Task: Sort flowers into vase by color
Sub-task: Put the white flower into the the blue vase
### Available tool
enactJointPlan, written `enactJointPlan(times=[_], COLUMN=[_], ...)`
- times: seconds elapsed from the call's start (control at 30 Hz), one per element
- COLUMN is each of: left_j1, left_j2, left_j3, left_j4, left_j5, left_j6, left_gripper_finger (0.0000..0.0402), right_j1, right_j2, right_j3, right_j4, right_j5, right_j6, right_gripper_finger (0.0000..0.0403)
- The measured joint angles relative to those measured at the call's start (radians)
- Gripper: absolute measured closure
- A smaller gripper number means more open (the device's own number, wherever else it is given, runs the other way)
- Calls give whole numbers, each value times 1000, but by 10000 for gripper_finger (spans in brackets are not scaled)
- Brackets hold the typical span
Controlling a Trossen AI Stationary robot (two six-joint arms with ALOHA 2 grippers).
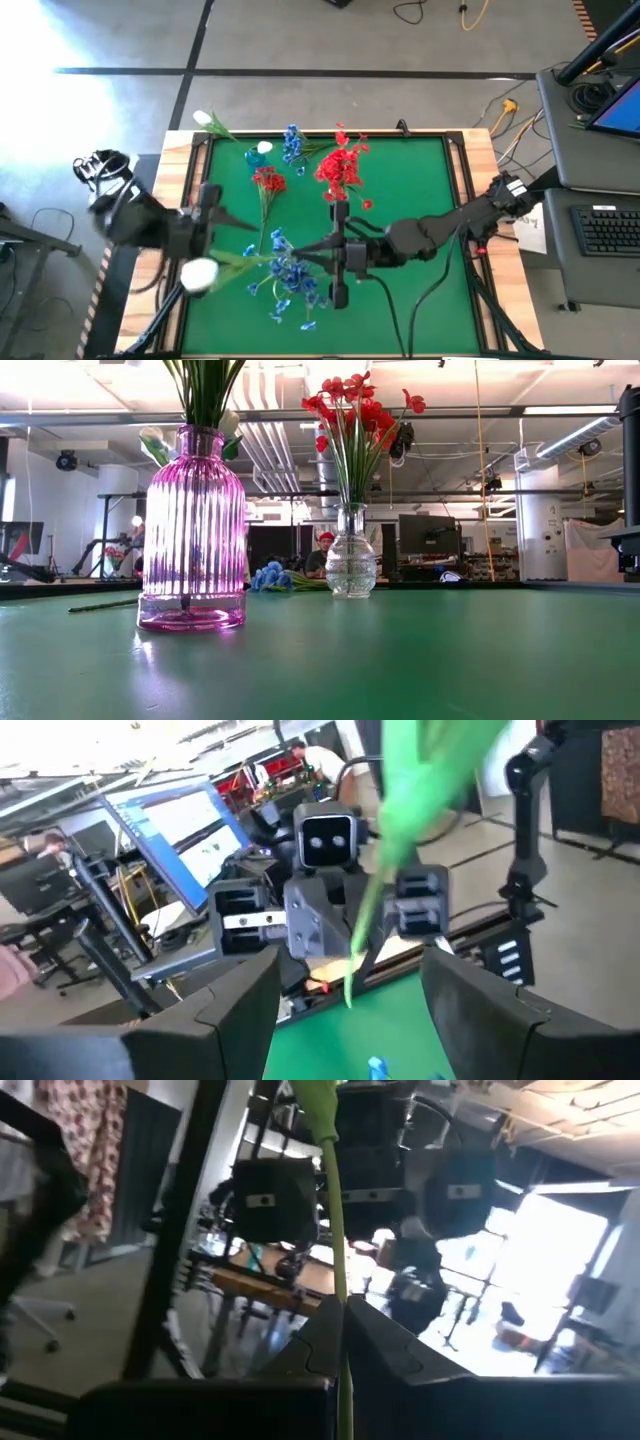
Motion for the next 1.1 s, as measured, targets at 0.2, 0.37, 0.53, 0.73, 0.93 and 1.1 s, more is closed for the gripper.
enactJointPlan(times=[0.2,0.37,0.53,0.73,0.93,1.1], left_j1=[181,220,225,256,312,382], left_j2=[2,3,4,5,5,5], left_j3=[0,0,0,0,0,0], left_j4=[55,78,84,98,120,106], left_j5=[260,290,263,215,209,207], left_j6=[21,71,74,73,51,35], left_gripper_finger=[178,193,254,364,395,400], right_j1=[-51,-83,-92,-98,-127,-165], right_j2=[-5,-7,-7,-19,-71,-123], right_j3=[0,0,0,0,0,0], right_j4=[-4,-4,-3,-4,-96,-229], right_j5=[2,2,3,7,2,0], right_j6=[-33,-74,-146,-204,-116,-4], right_gripper_finger=[394,394,394,394,367,309])
